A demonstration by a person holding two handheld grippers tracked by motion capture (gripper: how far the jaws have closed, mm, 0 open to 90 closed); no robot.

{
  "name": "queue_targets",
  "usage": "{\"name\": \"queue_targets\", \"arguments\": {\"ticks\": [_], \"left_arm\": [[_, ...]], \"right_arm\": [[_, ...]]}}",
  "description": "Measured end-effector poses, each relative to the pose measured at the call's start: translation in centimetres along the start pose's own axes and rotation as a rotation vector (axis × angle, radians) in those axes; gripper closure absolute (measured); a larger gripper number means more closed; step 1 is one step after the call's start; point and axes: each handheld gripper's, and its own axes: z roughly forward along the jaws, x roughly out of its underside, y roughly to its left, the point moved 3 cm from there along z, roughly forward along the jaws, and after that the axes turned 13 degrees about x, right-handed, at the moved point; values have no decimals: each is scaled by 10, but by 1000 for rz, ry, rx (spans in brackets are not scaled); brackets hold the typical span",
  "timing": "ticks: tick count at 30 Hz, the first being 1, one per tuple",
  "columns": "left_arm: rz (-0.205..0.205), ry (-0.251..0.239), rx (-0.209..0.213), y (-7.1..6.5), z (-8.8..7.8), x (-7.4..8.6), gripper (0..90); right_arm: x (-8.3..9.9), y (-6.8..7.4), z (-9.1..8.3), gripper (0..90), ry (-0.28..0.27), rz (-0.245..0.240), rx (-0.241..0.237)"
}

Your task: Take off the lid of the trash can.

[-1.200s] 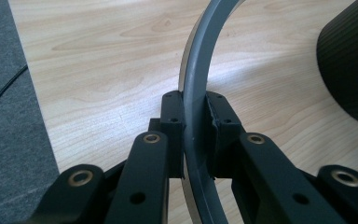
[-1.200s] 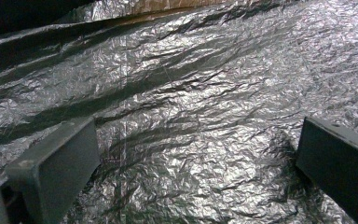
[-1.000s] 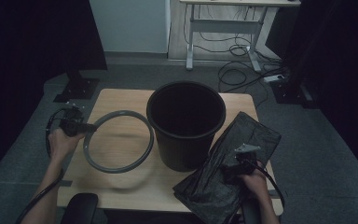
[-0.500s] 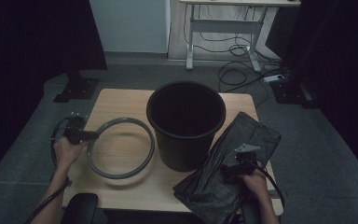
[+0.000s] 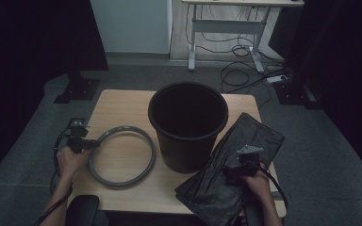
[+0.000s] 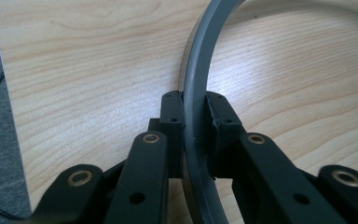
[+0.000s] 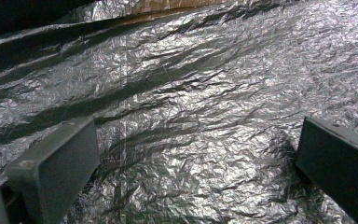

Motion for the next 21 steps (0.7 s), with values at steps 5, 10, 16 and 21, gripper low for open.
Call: {"name": "queue_targets", "arguments": {"ticks": [5, 10, 16, 21], "left_arm": [[2, 0, -15, 1, 7, 7, 780], [12, -20, -28, 1, 12, 13, 779], [46, -39, -63, -2, 14, 15, 763], [70, -61, -68, -5, 15, 18, 692]], "right_arm": [[0, 0, 0, 0, 0, 2, 0], [0, 0, 0, 0, 0, 1, 0], [0, 0, 0, 0, 0, 2, 1], [0, 0, 0, 0, 0, 3, 2]]}}
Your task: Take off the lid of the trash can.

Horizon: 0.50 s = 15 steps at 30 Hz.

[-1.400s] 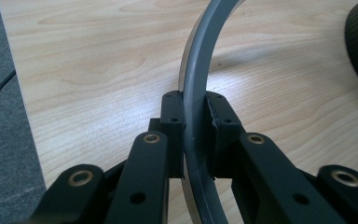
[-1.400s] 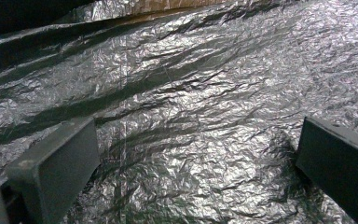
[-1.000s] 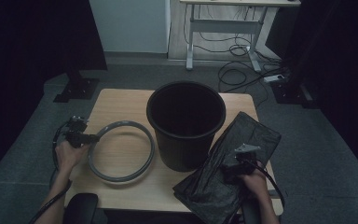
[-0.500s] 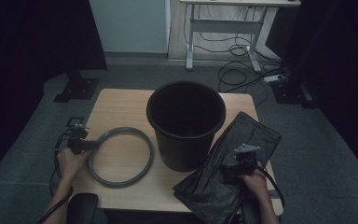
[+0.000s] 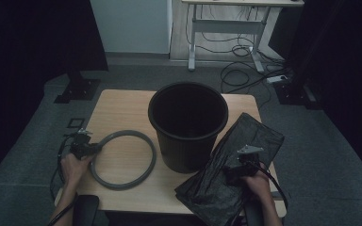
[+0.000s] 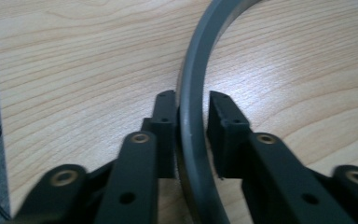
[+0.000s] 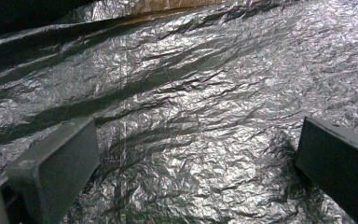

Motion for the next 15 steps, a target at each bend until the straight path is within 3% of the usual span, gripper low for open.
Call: {"name": "queue_targets", "arguments": {"ticks": [3, 7, 15], "left_arm": [[37, -10, -44, -4, 2, 2, 612], [25, -39, -55, -2, 2, 6, 472], [82, -58, -14, -5, 8, 13, 191]], "right_arm": [[0, 0, 0, 0, 0, 0, 0], [0, 0, 0, 0, 0, 2, 2], [0, 1, 0, 0, 0, 2, 3]]}}
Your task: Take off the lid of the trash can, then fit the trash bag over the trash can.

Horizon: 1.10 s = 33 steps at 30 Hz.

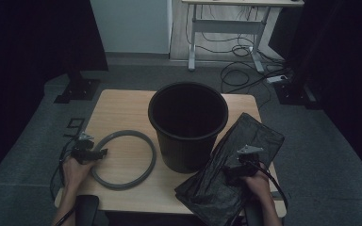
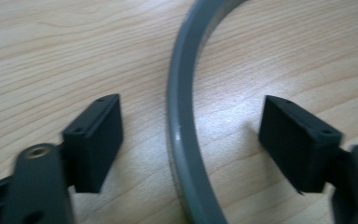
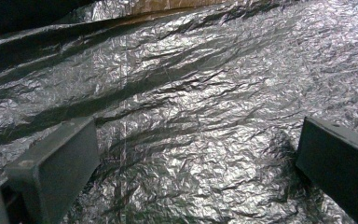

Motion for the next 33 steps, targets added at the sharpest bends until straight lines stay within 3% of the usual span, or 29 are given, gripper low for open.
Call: {"name": "queue_targets", "arguments": {"ticks": [6, 8, 25, 29, 33], "left_arm": [[25, -10, 17, -3, 4, 3, 87], [25, 7, 21, -5, 7, 2, 0], [18, 5, 15, -6, 7, 2, 0], [16, 4, 13, -6, 8, 2, 0], [13, 4, 10, -7, 8, 2, 0]], "right_arm": [[0, 0, 0, 0, 0, 0, 1], [0, 0, 0, 0, 0, 0, 0], [-3, 1, -2, 0, 11, -9, -15], [-15, 7, -12, 0, -51, 27, -58], [-33, 20, -19, 0, -90, -8, -63]]}}
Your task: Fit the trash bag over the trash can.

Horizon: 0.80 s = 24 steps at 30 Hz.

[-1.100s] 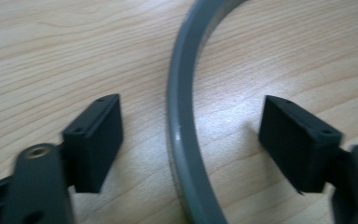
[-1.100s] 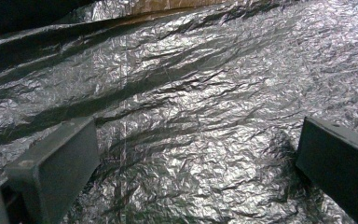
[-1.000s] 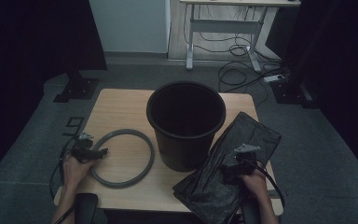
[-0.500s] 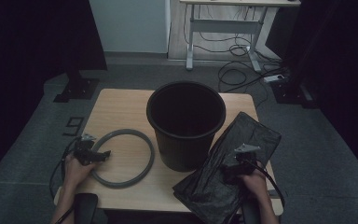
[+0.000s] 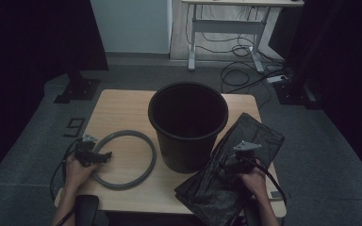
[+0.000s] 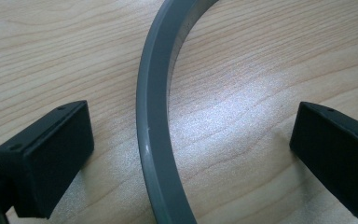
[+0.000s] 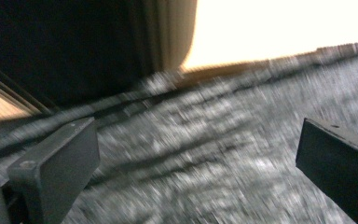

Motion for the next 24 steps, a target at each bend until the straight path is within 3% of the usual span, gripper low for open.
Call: {"name": "queue_targets", "arguments": {"ticks": [9, 17, 24], "left_arm": [[-1, 0, -1, 0, 0, 0, 0], [-1, 0, -1, 0, 0, 0, 0], [-1, 0, -1, 0, 0, 0, 0]], "right_arm": [[-26, 22, 13, 0, 0, -49, -10], [-38, 26, 29, 0, 20, -40, 4], [-49, 29, 45, 0, 36, -60, 11]]}}
